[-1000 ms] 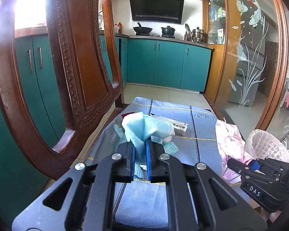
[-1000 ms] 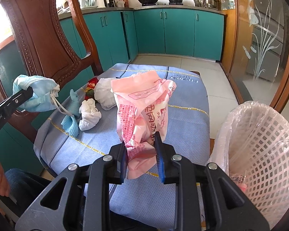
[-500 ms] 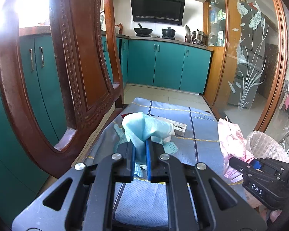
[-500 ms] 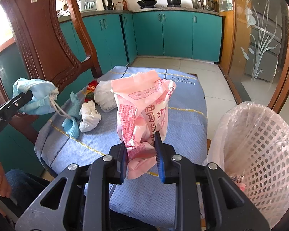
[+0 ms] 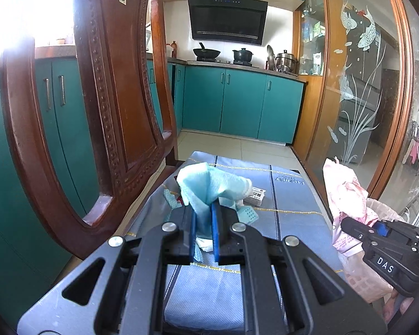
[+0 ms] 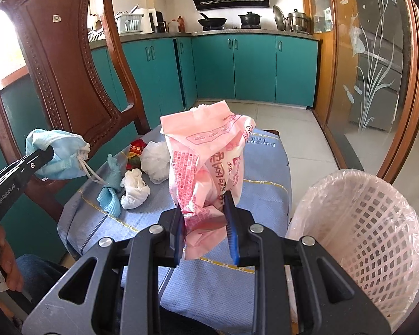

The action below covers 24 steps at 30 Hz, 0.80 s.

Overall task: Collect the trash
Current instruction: 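Hold the pink bag in the right tool and the mask in the left tool above the table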

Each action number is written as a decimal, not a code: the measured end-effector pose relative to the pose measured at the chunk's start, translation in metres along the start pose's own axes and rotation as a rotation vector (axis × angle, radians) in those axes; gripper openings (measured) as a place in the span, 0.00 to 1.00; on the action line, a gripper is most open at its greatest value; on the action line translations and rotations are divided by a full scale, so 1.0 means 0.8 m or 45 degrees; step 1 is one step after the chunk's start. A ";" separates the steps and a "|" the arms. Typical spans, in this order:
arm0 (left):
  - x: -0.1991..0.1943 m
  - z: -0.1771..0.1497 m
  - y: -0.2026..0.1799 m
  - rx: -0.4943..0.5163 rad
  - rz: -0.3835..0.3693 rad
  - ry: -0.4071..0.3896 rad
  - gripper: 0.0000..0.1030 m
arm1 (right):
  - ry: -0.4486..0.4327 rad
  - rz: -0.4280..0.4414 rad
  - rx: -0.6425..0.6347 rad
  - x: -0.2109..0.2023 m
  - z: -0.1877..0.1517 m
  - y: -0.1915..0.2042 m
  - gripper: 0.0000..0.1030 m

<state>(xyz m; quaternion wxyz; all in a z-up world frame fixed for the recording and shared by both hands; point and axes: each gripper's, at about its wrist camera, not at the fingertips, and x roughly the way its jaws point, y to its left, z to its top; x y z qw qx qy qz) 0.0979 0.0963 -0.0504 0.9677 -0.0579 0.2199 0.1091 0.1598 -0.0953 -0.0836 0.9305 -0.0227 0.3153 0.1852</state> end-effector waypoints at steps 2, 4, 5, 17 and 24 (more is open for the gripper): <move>0.000 0.000 0.000 0.001 0.000 0.000 0.10 | -0.007 -0.005 0.000 -0.002 0.000 -0.001 0.25; -0.001 0.000 -0.001 0.006 0.000 -0.003 0.10 | -0.018 -0.015 0.002 -0.006 0.000 -0.004 0.25; -0.002 0.000 -0.002 0.009 -0.001 -0.005 0.10 | -0.024 -0.023 0.003 -0.008 0.001 -0.006 0.25; -0.012 -0.001 -0.017 0.039 -0.013 -0.032 0.10 | -0.096 -0.066 0.029 -0.034 0.009 -0.022 0.25; -0.013 -0.004 -0.023 0.051 -0.017 -0.025 0.10 | -0.088 -0.061 0.021 -0.034 0.004 -0.020 0.25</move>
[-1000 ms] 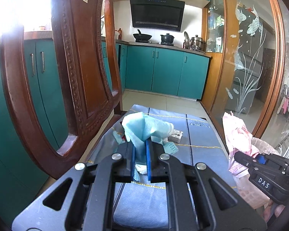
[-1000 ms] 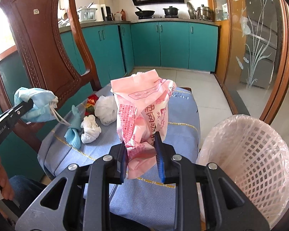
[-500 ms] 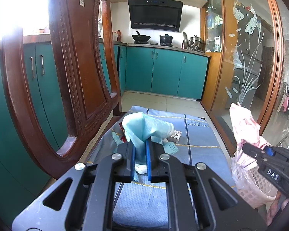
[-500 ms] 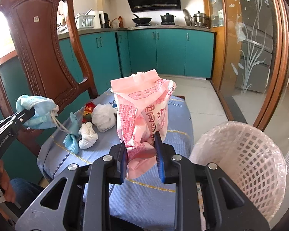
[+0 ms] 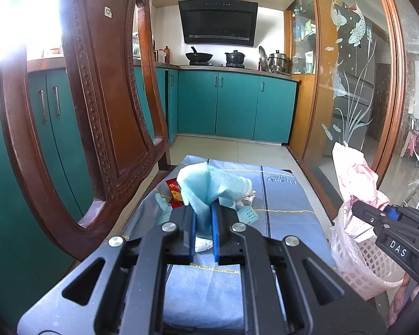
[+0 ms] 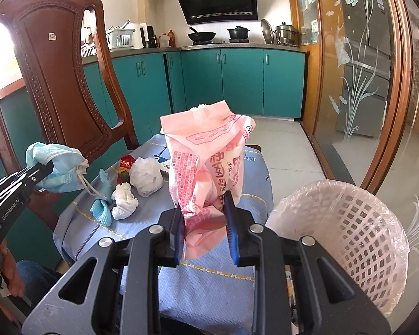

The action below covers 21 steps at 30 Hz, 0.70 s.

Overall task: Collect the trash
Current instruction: 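Hold the pink bag in the right tool and the mask in the left tool above the table, then carry the pink bag and the blue mask in both tools over the basket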

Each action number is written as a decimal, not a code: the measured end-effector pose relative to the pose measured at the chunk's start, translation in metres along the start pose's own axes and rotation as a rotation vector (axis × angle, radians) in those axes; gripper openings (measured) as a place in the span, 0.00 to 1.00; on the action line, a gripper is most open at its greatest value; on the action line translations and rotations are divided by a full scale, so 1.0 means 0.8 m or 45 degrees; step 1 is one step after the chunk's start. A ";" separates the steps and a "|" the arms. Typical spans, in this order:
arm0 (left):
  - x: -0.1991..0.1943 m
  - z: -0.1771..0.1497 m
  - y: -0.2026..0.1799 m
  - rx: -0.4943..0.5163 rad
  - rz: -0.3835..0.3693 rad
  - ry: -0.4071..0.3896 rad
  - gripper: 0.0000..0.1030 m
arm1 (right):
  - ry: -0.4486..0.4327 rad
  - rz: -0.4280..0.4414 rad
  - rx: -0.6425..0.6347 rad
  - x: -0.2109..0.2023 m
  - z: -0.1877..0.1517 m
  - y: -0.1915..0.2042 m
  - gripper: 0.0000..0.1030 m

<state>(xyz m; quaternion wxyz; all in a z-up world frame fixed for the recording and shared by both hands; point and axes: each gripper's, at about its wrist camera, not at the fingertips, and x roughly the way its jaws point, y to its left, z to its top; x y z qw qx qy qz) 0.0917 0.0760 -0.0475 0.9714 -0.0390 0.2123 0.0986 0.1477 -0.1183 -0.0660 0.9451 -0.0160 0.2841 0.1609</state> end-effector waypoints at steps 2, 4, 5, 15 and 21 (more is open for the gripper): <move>-0.001 0.001 -0.001 -0.001 -0.001 0.000 0.10 | -0.006 -0.003 0.000 -0.001 0.001 0.000 0.25; -0.001 0.002 -0.003 0.002 -0.006 0.003 0.10 | -0.016 -0.003 0.008 -0.005 0.002 -0.005 0.25; -0.002 0.003 -0.006 0.006 -0.013 0.004 0.10 | -0.022 -0.009 0.014 -0.008 0.002 -0.008 0.25; 0.032 0.005 -0.111 0.060 -0.460 0.121 0.10 | -0.048 -0.272 0.157 -0.061 -0.019 -0.119 0.25; 0.057 -0.006 -0.222 0.141 -0.794 0.251 0.10 | 0.011 -0.446 0.286 -0.096 -0.052 -0.202 0.25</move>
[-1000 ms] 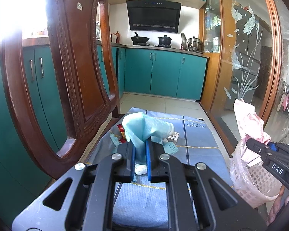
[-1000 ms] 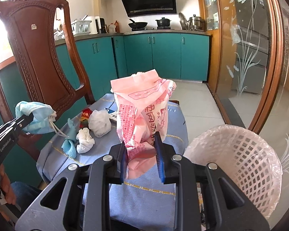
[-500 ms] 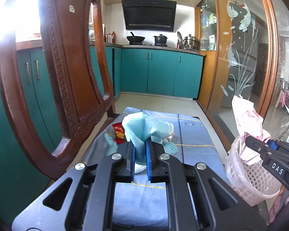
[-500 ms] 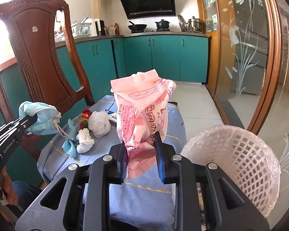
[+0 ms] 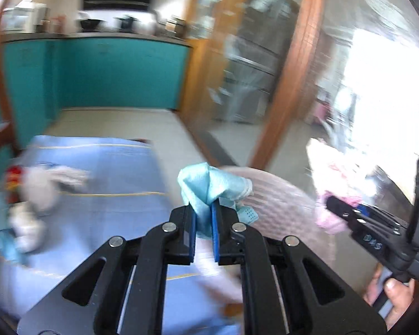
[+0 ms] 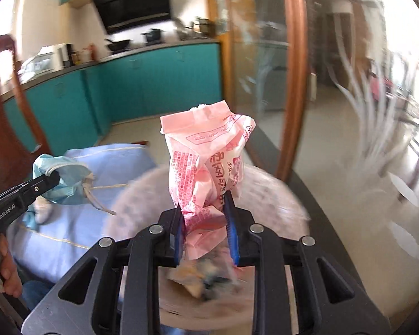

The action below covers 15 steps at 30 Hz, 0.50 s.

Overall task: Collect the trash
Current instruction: 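Carry the pink bag and the blue mask in both tools over the basket, then open both tools over the basket dropping the pink bag and the mask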

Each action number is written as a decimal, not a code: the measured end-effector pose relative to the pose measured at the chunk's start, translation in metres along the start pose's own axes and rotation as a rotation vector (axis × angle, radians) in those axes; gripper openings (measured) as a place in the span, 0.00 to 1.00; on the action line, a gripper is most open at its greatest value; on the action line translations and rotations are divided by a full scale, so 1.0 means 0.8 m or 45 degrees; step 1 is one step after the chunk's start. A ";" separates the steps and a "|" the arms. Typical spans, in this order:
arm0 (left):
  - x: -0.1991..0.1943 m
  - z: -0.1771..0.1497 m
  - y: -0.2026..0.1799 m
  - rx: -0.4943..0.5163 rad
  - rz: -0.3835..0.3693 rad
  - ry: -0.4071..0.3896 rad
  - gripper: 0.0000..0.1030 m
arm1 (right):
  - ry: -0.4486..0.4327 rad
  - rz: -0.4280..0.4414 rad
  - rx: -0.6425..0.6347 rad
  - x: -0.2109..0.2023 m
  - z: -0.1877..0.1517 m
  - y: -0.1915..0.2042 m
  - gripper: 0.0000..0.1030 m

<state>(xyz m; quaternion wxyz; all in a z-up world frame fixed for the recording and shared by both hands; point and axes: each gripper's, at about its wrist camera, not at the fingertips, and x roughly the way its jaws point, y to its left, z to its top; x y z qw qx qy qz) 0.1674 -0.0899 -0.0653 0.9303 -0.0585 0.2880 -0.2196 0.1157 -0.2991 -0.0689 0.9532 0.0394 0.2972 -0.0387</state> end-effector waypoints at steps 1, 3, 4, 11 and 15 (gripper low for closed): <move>0.015 0.000 -0.019 0.036 -0.064 0.028 0.10 | 0.009 -0.017 0.010 0.000 -0.002 -0.008 0.25; 0.036 -0.003 -0.040 0.098 -0.125 0.093 0.13 | 0.032 -0.051 0.017 0.003 -0.005 -0.019 0.26; 0.047 -0.006 -0.049 0.131 -0.127 0.130 0.17 | 0.057 -0.065 0.016 0.008 -0.006 -0.024 0.30; 0.032 -0.012 0.011 0.053 0.107 0.125 0.55 | 0.121 -0.032 -0.003 0.035 -0.012 -0.002 0.61; -0.002 -0.013 0.102 -0.089 0.477 0.066 0.61 | 0.097 0.054 -0.030 0.039 -0.002 0.027 0.64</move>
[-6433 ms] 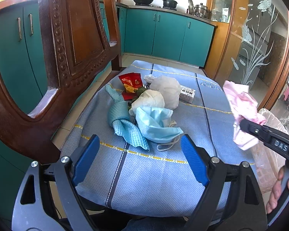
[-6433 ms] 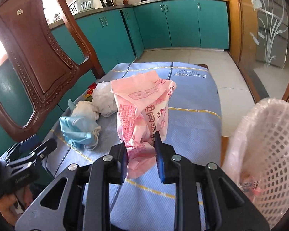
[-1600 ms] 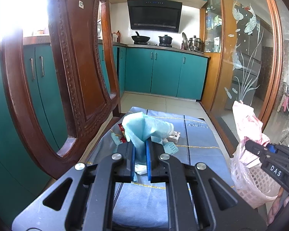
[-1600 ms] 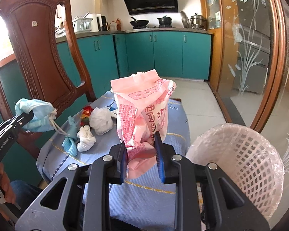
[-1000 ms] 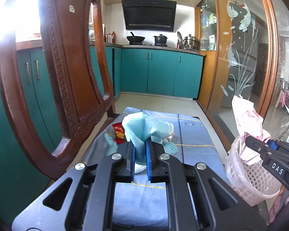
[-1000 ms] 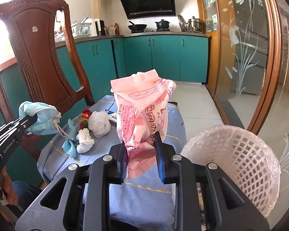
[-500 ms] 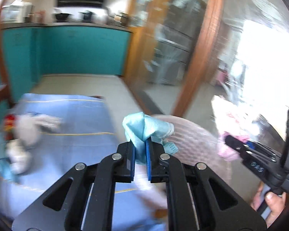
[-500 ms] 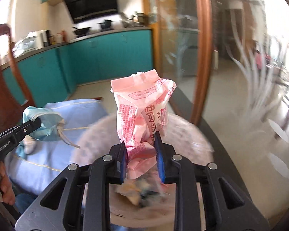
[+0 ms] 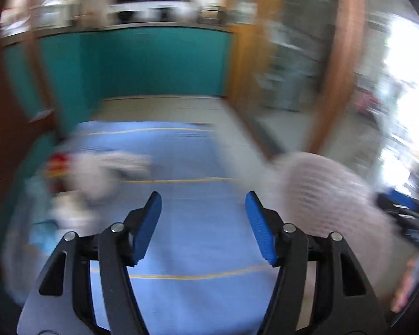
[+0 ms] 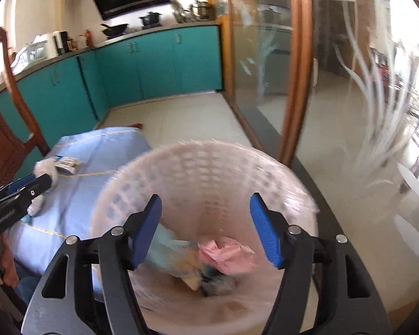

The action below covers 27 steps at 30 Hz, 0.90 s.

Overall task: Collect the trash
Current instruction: 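Open both tools over the basket dropping the pink bag and the mask, then grasp the white tissue with the right tool while the left tool grasps the light blue cloth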

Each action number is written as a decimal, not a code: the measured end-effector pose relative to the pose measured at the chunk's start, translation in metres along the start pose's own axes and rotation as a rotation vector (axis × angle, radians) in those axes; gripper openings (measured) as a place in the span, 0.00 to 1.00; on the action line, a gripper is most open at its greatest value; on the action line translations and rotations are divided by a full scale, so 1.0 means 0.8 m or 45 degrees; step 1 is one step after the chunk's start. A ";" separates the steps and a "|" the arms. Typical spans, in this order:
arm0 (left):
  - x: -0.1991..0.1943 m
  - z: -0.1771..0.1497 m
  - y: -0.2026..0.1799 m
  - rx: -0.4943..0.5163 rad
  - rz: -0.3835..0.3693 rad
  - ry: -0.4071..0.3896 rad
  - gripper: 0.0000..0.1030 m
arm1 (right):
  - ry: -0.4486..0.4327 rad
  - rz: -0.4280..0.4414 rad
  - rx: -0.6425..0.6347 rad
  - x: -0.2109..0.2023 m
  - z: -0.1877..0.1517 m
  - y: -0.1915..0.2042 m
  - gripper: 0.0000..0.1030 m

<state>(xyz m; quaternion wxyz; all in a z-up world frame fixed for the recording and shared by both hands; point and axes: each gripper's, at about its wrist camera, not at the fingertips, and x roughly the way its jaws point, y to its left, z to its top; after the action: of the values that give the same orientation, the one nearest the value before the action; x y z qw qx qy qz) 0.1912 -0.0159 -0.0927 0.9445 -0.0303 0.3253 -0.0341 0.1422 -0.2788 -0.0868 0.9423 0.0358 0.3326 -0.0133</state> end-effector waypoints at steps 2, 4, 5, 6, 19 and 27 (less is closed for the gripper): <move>0.004 -0.006 0.067 -0.116 0.202 0.024 0.61 | -0.008 0.085 -0.030 0.007 0.011 0.032 0.64; 0.008 -0.016 0.118 -0.190 0.301 0.101 0.32 | 0.001 0.187 -0.069 0.016 0.019 0.071 0.64; 0.006 -0.021 0.135 -0.218 0.318 0.122 0.29 | 0.007 0.258 -0.099 0.024 0.023 0.098 0.64; 0.002 -0.026 0.152 -0.244 0.334 0.133 0.29 | 0.014 0.338 -0.134 0.033 0.027 0.125 0.64; -0.079 -0.075 0.205 -0.260 0.429 0.131 0.34 | 0.408 0.816 -0.401 0.183 -0.005 0.422 0.48; -0.064 -0.074 0.206 -0.255 0.361 0.137 0.47 | 0.422 0.764 -0.374 0.177 -0.018 0.385 0.20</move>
<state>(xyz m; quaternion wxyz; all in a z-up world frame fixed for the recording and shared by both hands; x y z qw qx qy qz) 0.1220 0.1501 -0.1212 0.9133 -0.0763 0.3781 0.1306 0.2583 0.0295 -0.1691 0.8328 -0.0022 0.4536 0.3173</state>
